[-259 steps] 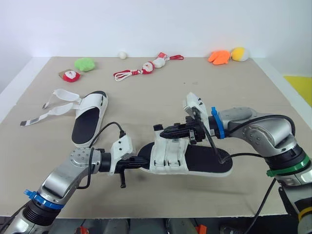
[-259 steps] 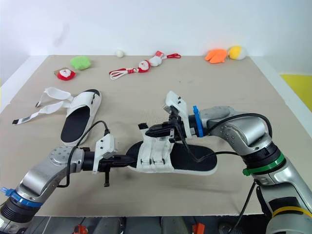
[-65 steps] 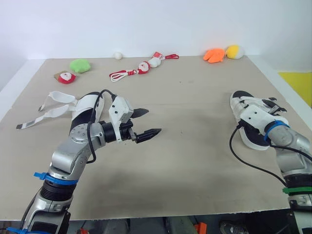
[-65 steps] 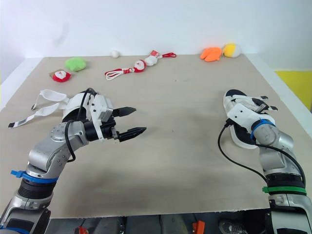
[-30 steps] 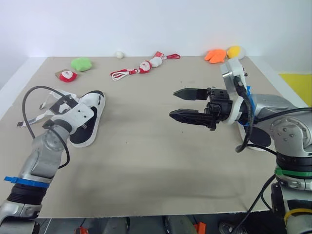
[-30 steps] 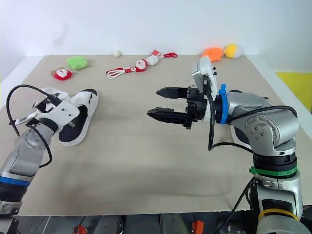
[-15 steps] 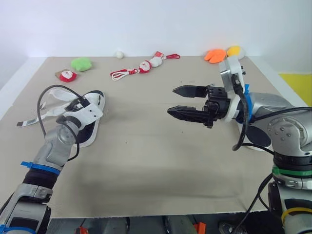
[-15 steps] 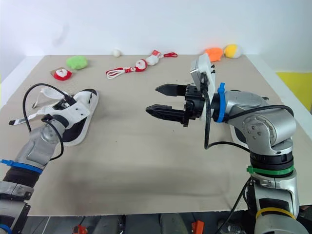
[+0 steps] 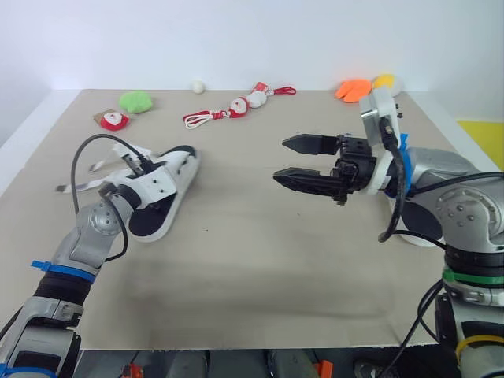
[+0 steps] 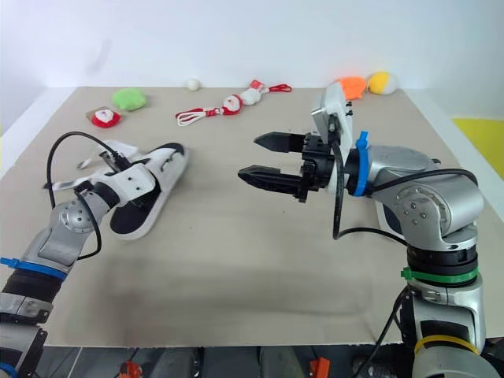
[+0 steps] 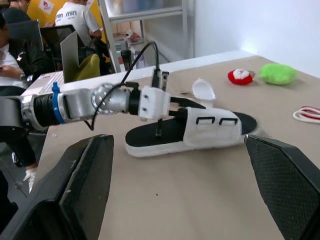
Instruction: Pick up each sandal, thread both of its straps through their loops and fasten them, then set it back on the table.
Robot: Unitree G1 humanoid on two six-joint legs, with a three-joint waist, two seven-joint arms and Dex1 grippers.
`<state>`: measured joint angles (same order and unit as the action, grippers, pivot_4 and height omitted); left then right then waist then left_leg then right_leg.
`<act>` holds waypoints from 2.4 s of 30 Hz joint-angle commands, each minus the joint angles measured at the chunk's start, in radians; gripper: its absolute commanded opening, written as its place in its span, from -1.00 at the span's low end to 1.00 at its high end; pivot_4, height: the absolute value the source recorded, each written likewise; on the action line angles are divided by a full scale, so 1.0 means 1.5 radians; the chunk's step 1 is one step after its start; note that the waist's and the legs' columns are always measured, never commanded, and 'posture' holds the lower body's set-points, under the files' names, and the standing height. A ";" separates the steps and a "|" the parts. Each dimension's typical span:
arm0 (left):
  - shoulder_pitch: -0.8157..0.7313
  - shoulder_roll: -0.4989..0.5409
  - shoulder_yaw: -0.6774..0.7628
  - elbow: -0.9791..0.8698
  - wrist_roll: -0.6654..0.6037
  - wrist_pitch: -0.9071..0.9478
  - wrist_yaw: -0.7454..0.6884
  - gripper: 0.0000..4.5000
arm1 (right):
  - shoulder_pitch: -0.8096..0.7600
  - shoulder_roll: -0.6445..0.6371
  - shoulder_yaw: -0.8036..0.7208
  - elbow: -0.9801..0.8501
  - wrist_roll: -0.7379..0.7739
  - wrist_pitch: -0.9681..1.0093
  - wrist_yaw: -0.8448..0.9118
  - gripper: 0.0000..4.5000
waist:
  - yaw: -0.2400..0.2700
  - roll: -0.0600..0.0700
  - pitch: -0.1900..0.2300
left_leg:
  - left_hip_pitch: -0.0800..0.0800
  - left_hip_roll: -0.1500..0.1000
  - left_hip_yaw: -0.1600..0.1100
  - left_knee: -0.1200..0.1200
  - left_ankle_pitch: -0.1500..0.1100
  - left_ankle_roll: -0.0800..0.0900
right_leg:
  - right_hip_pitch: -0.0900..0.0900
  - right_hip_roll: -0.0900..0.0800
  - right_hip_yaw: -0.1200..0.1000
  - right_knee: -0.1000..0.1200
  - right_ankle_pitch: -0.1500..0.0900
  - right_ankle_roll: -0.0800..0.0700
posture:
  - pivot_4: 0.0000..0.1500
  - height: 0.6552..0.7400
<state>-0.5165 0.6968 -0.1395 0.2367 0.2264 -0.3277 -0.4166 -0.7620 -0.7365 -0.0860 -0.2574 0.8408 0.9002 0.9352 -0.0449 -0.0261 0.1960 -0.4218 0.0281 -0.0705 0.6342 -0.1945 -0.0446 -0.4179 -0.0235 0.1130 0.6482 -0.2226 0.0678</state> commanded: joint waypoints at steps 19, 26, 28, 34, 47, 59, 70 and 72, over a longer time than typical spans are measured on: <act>-0.044 0.054 -0.210 0.067 -0.209 -0.647 -0.412 -0.98 | 0.073 -0.125 -0.020 -0.014 -0.015 -0.025 0.147 1.00 | -0.002 0.000 0.000 | -0.001 0.001 0.002 0.001 0.001 0.001 | -0.002 0.000 0.000 0.001 0.000 0.002 | 1.00 1.00; -0.071 0.019 -0.198 0.103 -0.209 -0.648 -0.373 -0.98 | 0.077 -0.124 -0.025 -0.026 -0.011 -0.019 0.135 1.00 | -0.001 0.000 0.000 | -0.001 0.000 0.002 0.002 0.002 0.003 | -0.002 0.000 0.000 0.001 0.001 0.003 | 1.00 1.00; -0.073 0.023 -0.189 0.116 -0.205 -0.658 -0.364 -0.98 | 0.080 -0.126 -0.023 -0.029 -0.010 -0.017 0.137 1.00 | -0.002 0.000 0.000 | -0.001 0.001 0.002 0.002 0.002 0.003 | -0.002 0.000 0.000 0.001 0.001 0.003 | 1.00 1.00; -0.090 0.026 -0.175 0.155 -0.187 -0.676 -0.340 -0.98 | 0.083 -0.128 -0.016 -0.032 -0.010 -0.020 0.144 1.00 | -0.002 0.000 0.000 | -0.001 0.001 0.002 0.002 0.002 0.003 | -0.002 0.000 0.000 0.001 0.001 0.003 | 1.00 1.00; -0.127 0.002 -0.188 0.215 -0.129 -0.712 -0.294 -0.98 | 0.091 -0.127 -0.015 -0.039 -0.012 -0.020 0.148 1.00 | -0.001 0.000 0.000 | -0.001 0.000 0.002 0.002 0.002 0.003 | -0.002 0.000 0.000 0.001 0.001 0.004 | 1.00 1.00; -0.161 -0.024 -0.211 0.274 -0.077 -0.742 -0.261 -0.98 | 0.110 -0.132 -0.023 -0.051 -0.011 -0.022 0.144 1.00 | -0.001 0.000 0.000 | -0.001 0.000 0.002 0.002 0.003 0.004 | -0.002 0.000 0.000 0.001 0.002 0.004 | 1.00 1.00; -0.169 -0.008 -0.219 0.317 -0.035 -0.765 -0.227 -0.98 | 0.125 -0.131 -0.020 -0.058 -0.016 -0.030 0.144 1.00 | -0.001 0.001 0.000 | -0.001 0.000 0.002 0.002 0.003 0.005 | -0.002 0.001 0.000 0.001 0.003 0.004 | 1.00 1.00; -0.167 -0.006 -0.219 0.322 -0.031 -0.752 -0.224 -0.98 | 0.128 -0.131 -0.018 -0.059 -0.018 -0.032 0.144 1.00 | -0.001 0.001 0.000 | -0.001 0.000 0.002 0.002 0.004 0.005 | -0.002 0.001 0.000 0.001 0.003 0.005 | 1.00 1.00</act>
<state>-0.7573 0.6650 -0.4691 0.6989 0.1699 -1.4634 -0.7614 -0.5629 -0.9162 -0.0878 -0.3138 0.8104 0.8689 1.1504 -0.0470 -0.0252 0.1958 -0.4226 0.0286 -0.0682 0.6376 -0.1890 -0.0367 -0.4205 -0.0226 0.1134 0.6501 -0.2179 0.0746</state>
